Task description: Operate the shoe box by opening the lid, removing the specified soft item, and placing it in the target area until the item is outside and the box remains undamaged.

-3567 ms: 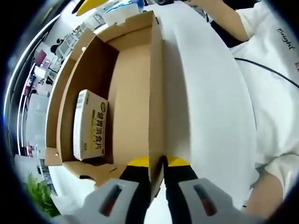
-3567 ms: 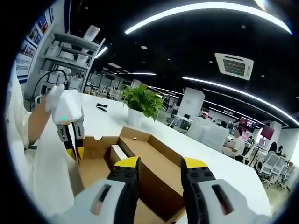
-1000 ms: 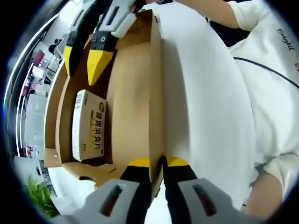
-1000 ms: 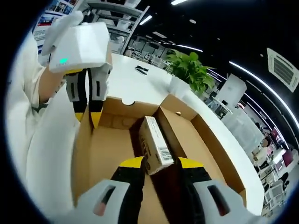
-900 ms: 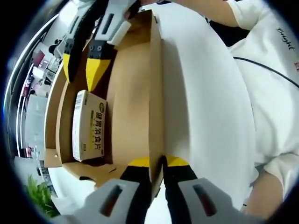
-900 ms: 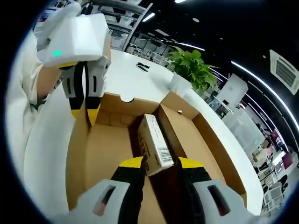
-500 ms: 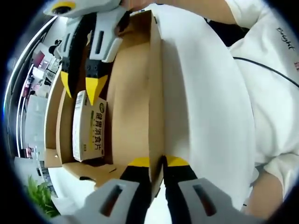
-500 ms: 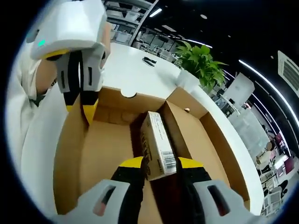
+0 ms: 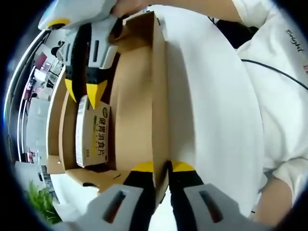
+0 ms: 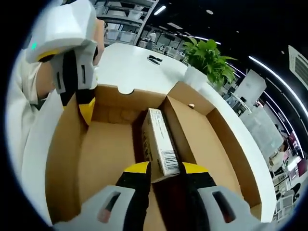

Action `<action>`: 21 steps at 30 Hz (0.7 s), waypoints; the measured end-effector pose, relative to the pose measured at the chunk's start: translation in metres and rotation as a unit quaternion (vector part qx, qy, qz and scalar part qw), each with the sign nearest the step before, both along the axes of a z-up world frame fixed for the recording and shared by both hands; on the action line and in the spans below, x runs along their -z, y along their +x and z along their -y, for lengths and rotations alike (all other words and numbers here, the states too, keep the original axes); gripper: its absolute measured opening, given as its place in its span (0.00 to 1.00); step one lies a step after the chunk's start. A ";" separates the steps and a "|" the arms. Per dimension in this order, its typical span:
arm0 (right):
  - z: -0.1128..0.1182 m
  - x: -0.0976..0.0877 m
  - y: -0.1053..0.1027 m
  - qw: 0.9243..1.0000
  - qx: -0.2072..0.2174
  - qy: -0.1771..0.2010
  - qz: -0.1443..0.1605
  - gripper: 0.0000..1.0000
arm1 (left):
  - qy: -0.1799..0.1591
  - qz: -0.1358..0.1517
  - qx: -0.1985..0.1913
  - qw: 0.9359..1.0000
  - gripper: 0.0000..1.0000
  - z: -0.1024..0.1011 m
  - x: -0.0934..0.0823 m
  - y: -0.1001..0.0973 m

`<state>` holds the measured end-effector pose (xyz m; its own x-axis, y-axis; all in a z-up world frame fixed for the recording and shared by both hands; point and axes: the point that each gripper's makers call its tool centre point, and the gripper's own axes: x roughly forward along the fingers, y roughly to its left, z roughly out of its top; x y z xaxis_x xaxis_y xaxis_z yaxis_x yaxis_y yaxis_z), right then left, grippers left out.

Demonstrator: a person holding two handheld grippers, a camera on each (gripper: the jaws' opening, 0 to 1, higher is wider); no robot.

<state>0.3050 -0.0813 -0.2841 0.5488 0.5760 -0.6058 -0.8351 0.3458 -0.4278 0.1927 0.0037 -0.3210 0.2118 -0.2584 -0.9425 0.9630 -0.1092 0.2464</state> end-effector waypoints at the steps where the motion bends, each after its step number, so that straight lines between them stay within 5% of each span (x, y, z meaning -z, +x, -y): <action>1: 0.001 -0.001 0.001 1.000 0.001 -0.004 0.003 0.20 | -0.001 -0.001 0.000 1.000 0.08 0.000 0.000 0.000; 17: 0.010 -0.004 -0.014 0.999 0.004 -0.016 -0.032 0.16 | 0.002 -0.005 -0.002 1.000 0.08 0.000 0.000 0.000; 21: 0.015 -0.009 -0.006 0.999 -0.018 -0.048 0.010 0.23 | 0.004 -0.007 -0.003 1.000 0.07 0.000 0.000 0.000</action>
<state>0.2986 -0.0964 -0.2755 0.5410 0.5357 -0.6483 -0.8374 0.2718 -0.4742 0.1926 0.0034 -0.3212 0.1997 -0.2494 -0.9476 0.9670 -0.1058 0.2317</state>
